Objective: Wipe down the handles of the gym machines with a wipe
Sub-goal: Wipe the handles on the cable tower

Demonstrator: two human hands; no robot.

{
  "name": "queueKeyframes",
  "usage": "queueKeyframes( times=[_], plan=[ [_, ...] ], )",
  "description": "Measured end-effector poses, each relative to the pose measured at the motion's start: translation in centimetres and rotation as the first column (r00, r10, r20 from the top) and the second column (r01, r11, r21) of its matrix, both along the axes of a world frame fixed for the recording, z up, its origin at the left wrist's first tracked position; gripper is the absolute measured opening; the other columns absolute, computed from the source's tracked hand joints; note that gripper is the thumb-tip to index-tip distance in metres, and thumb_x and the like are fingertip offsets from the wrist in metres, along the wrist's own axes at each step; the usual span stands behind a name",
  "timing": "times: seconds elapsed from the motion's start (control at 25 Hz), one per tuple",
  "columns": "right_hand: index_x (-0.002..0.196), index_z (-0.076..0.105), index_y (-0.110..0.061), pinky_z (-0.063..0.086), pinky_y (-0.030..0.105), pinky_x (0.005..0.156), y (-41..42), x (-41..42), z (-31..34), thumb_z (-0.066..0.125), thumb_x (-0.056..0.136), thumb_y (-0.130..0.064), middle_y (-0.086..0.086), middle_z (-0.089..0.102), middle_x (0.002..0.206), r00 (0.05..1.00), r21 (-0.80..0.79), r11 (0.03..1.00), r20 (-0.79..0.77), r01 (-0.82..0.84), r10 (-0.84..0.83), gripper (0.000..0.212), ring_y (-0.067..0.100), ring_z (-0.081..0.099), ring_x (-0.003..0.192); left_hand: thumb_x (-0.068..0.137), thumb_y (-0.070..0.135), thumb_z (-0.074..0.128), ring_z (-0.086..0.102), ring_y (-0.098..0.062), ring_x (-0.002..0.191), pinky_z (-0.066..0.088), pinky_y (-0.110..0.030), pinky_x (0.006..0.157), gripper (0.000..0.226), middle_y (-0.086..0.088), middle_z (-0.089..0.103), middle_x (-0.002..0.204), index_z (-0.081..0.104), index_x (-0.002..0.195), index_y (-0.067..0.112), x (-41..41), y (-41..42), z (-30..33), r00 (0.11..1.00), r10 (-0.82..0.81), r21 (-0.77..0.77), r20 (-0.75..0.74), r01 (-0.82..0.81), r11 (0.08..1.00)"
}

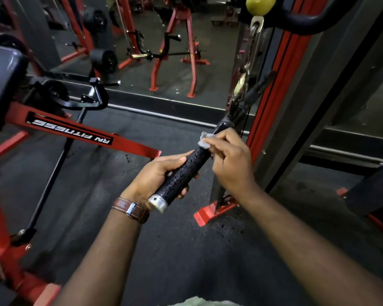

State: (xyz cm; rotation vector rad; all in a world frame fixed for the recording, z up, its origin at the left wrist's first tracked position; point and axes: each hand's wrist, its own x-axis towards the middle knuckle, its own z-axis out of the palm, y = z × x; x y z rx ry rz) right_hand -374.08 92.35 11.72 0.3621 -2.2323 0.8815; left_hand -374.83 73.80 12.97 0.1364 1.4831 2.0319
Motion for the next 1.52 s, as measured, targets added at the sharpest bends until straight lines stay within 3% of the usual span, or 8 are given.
queueKeyframes(
  times=[0.16,0.32,0.52,0.88,1.0,1.32,1.4,1.52],
  plan=[
    [0.093,0.078,-0.011,0.053,0.041,0.068,1.3,-4.1,1.9,0.061,0.088,-0.004,0.008,0.057,0.087,0.972,-0.025,0.973,0.043,0.230,-0.229,0.019,0.025,0.060,0.078,0.095,0.015,0.043,0.057,-0.028,0.050,0.049,-0.026,0.044,0.041,-0.023,0.063,0.091,0.062,0.131,0.009,-0.3,0.4,0.4,0.999,-0.022,-0.003,0.033,0.022,1.000],
    [0.090,0.077,-0.005,0.053,0.035,0.070,-2.5,1.5,0.6,0.056,0.092,-0.013,0.011,0.058,0.084,0.997,0.028,0.997,0.026,-0.075,0.074,0.022,0.027,0.065,0.079,0.097,0.012,0.046,0.056,-0.028,0.053,0.050,-0.028,0.045,0.030,-0.023,0.064,0.086,0.071,0.111,0.004,-0.3,0.0,0.7,1.000,0.018,-0.029,-0.023,-0.019,0.999],
    [0.090,0.078,-0.005,0.051,0.036,0.070,0.4,-2.1,2.1,0.066,0.088,-0.008,0.011,0.058,0.082,0.975,-0.100,0.970,0.019,0.221,-0.220,0.013,0.016,0.055,0.075,0.096,0.011,0.045,0.057,-0.029,0.050,0.050,-0.028,0.044,0.039,-0.026,0.063,0.087,0.064,0.129,0.004,-0.3,0.9,0.3,1.000,0.014,-0.004,0.001,-0.013,1.000],
    [0.093,0.078,-0.004,0.044,0.008,0.080,-0.2,-0.9,2.0,0.064,0.084,-0.003,0.011,0.065,0.088,0.974,-0.209,0.952,0.093,0.223,-0.208,0.017,0.021,0.066,0.085,0.097,0.013,0.044,0.057,-0.029,0.052,0.050,-0.029,0.045,0.039,-0.025,0.060,0.090,0.063,0.131,0.006,0.2,0.8,0.3,0.999,-0.027,0.021,0.039,0.027,0.999],
    [0.096,0.078,-0.003,0.044,0.010,0.075,-2.9,3.0,-0.1,0.065,0.087,-0.003,0.008,0.063,0.086,0.998,-0.110,0.993,0.058,0.041,-0.035,0.016,0.012,0.061,0.080,0.097,0.016,0.046,0.056,-0.028,0.054,0.050,-0.029,0.047,0.037,-0.025,0.061,0.093,0.065,0.128,0.005,0.4,0.5,0.4,1.000,-0.023,0.013,0.018,0.023,1.000],
    [0.095,0.079,-0.007,0.043,0.006,0.077,-2.6,2.8,-0.7,0.065,0.085,0.005,0.003,0.065,0.088,0.981,-0.286,0.938,0.064,0.196,-0.185,0.021,0.004,0.059,0.080,0.091,0.016,0.064,0.056,-0.026,0.054,0.050,-0.027,0.046,0.036,-0.015,0.064,0.088,0.067,0.127,0.015,1.1,0.9,0.9,0.998,-0.058,-0.053,-0.035,0.056,0.997],
    [0.094,0.079,-0.010,0.050,0.018,0.073,-2.8,3.1,-1.3,0.064,0.084,0.010,0.004,0.068,0.086,0.970,-0.486,0.839,0.102,0.242,-0.221,0.027,0.007,0.064,0.077,0.081,0.011,0.073,0.058,-0.026,0.052,0.051,-0.028,0.045,0.045,-0.009,0.065,0.084,0.069,0.125,0.018,1.5,0.8,0.8,0.998,-0.048,-0.066,-0.047,0.045,0.997],
    [0.092,0.075,-0.006,0.049,0.020,0.060,-1.2,-2.2,0.6,0.057,0.086,0.014,-0.002,0.067,0.073,0.900,-0.866,0.284,0.339,0.412,-0.274,0.027,0.001,0.060,0.060,0.081,0.012,0.073,0.058,-0.026,0.052,0.050,-0.027,0.044,0.042,-0.008,0.058,0.078,0.071,0.122,0.017,1.7,1.5,0.9,0.999,-0.030,-0.060,-0.020,0.029,0.998]
  ],
)
